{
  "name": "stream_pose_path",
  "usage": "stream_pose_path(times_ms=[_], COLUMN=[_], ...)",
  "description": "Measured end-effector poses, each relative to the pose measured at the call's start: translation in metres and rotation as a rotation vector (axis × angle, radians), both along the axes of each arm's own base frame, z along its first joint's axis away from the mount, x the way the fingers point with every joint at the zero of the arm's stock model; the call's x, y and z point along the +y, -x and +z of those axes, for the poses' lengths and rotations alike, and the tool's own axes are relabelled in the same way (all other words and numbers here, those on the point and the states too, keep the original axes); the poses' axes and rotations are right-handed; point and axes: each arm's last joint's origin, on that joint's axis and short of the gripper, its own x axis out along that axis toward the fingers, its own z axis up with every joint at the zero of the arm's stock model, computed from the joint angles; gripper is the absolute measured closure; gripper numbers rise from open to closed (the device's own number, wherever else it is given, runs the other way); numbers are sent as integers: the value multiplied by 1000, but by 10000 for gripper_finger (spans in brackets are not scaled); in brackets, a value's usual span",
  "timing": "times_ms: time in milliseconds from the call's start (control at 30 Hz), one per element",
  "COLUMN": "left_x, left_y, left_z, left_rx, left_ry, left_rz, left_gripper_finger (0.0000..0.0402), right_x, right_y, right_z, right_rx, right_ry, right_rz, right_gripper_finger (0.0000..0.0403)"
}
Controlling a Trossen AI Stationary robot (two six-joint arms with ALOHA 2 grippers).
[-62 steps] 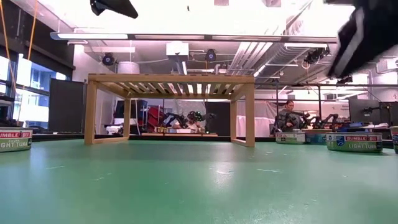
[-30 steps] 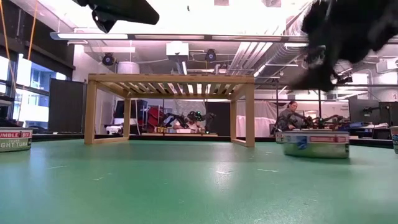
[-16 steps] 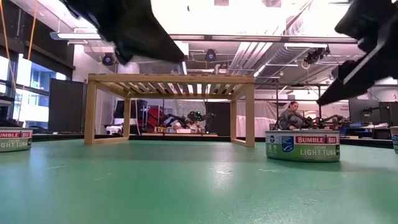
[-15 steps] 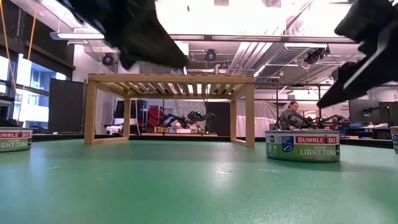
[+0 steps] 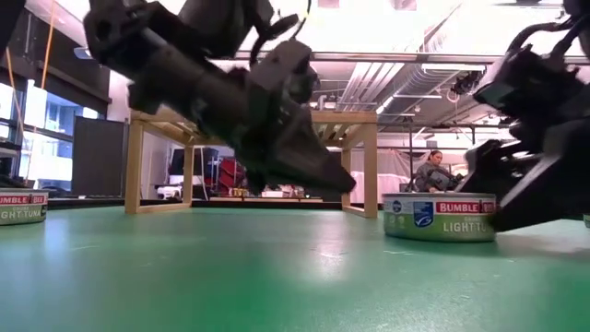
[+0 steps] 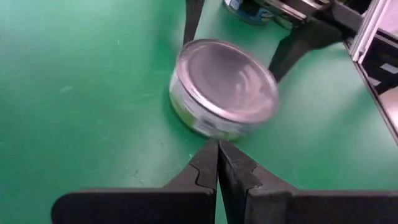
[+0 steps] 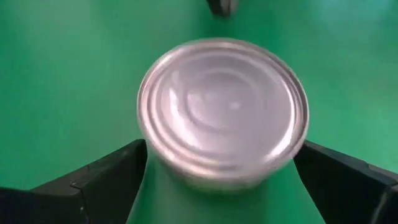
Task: Stack canned seafood by type on shelf
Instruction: Put the green white tuna can on the shelf
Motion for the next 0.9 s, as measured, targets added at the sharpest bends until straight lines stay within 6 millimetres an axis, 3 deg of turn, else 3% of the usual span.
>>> stream_pose_path(times_ms=[167,467,700,900], left_x=[1,-1,-2,-3], left_y=[-7,-6,-6,-1], left_z=[-11,-14,-15,-4], left_rx=[28,59,72,122], left_ry=[30,30,21,-10], left_rz=[-19,-35,-29,-11], left_gripper_finger=[401,401,402,402], right_x=[-4,-5,-4,5], right_y=[-18,-39,-40,-37], right_z=[-11,-24,-24,-22], right_rx=[-105,-161,-169,-182], right_ry=[-23,-57,-71,-93], right_rz=[23,50,40,-4], right_gripper_finger=[6,5,29,31])
